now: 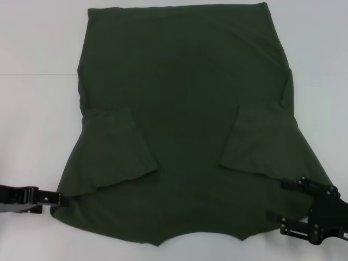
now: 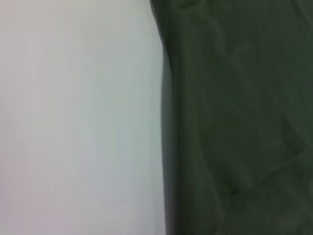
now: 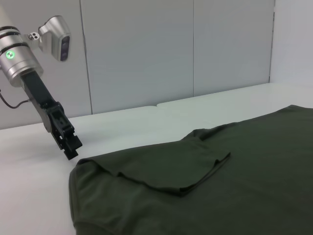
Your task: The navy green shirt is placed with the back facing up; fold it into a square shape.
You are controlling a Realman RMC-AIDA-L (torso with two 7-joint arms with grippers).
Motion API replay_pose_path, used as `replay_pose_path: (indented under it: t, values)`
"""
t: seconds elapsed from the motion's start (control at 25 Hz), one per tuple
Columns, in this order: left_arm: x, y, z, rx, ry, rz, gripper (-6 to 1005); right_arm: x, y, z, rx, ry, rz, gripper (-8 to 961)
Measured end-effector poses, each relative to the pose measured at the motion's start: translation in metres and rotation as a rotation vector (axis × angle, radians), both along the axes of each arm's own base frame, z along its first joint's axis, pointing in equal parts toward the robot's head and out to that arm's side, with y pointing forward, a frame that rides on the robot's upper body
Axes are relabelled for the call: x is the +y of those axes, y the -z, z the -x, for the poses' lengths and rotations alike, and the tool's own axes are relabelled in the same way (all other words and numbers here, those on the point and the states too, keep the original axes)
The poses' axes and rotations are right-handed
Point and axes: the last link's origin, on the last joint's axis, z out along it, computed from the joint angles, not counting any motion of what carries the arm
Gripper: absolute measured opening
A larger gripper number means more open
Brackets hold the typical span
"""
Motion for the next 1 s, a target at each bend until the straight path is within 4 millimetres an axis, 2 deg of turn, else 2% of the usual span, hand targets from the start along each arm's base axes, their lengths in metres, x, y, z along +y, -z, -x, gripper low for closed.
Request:
replay_pose_path:
  t: [1.0]
  values:
    - [0.006, 0.016, 0.000, 0.017, 0.011, 0.018, 856, -0.001, 0.003, 0.001, 0.001, 0.000, 0.012, 826]
